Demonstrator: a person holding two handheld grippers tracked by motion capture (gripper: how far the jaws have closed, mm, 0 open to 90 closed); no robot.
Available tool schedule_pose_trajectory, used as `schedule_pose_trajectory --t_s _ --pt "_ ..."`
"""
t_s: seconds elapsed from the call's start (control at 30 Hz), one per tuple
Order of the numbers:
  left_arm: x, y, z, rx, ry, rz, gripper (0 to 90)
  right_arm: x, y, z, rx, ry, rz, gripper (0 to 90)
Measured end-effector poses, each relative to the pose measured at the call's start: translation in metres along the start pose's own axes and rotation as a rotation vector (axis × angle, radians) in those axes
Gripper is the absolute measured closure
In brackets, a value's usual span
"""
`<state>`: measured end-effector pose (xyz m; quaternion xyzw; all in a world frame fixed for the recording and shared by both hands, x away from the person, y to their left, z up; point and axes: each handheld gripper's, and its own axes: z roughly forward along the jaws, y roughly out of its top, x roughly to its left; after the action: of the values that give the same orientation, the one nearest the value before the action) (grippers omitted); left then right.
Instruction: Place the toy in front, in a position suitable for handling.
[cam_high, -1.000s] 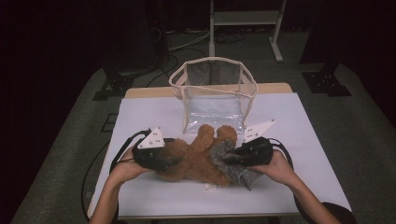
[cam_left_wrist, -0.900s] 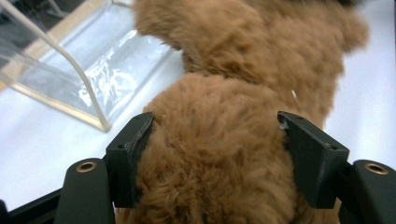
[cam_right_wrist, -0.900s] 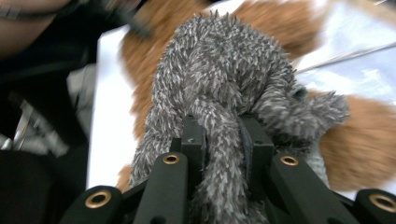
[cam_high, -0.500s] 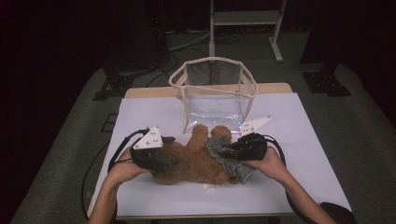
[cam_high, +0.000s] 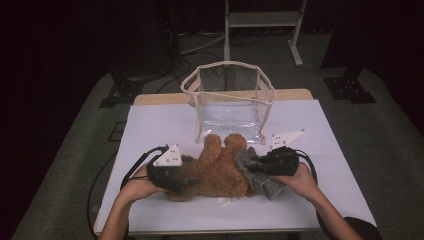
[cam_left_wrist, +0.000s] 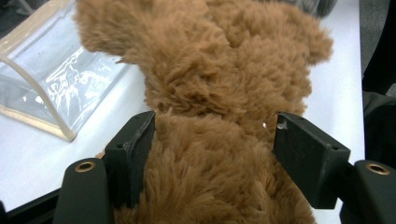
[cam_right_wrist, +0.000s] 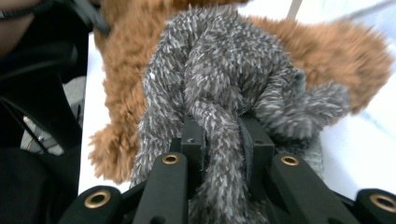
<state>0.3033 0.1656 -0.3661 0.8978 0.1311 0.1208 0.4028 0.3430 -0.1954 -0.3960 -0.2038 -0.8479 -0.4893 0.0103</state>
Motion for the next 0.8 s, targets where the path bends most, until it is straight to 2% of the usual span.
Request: schedule_pose_trajectory --t_s 0.03,0.07,0.1,0.2,0.27,0.37,0.43,0.57,0.73,0.8 --pt "0.0 0.0 0.0 0.0 0.0 0.0 29.4 0.0 0.0 0.0 0.0 0.0 0.0 74.0" --pt "0.0 0.0 -0.001 0.005 -0.001 0.004 29.5 0.003 0.014 -0.002 -0.015 -0.008 -0.029 74.0" --pt "0.0 0.0 -0.002 0.003 -0.009 0.006 29.7 0.003 0.02 -0.001 -0.021 -0.003 -0.04 74.0" --pt "0.0 0.0 -0.003 -0.004 -0.021 0.0 30.0 0.003 0.031 0.004 -0.027 0.014 -0.049 74.0" --pt "0.001 0.002 -0.004 -0.019 -0.033 -0.018 29.9 0.004 0.033 0.012 -0.009 0.033 -0.055 74.0" --pt "0.003 0.008 -0.006 -0.064 -0.078 -0.023 31.9 0.01 0.028 0.02 0.003 0.079 -0.052 74.1" --pt "0.002 0.014 -0.004 -0.077 -0.08 -0.02 31.7 0.016 0.025 0.023 0.002 0.115 -0.054 74.2" --pt "0.001 0.026 0.006 -0.056 -0.075 -0.032 28.3 0.029 0.019 0.023 0.022 0.126 -0.091 74.2" --pt "0.002 0.034 0.018 0.004 -0.094 -0.078 26.7 0.034 0.014 0.022 0.018 0.134 -0.091 74.2" --pt "0.002 0.036 0.021 0.016 -0.105 -0.09 33.9 0.032 0.013 0.021 0.013 0.138 -0.084 74.2"
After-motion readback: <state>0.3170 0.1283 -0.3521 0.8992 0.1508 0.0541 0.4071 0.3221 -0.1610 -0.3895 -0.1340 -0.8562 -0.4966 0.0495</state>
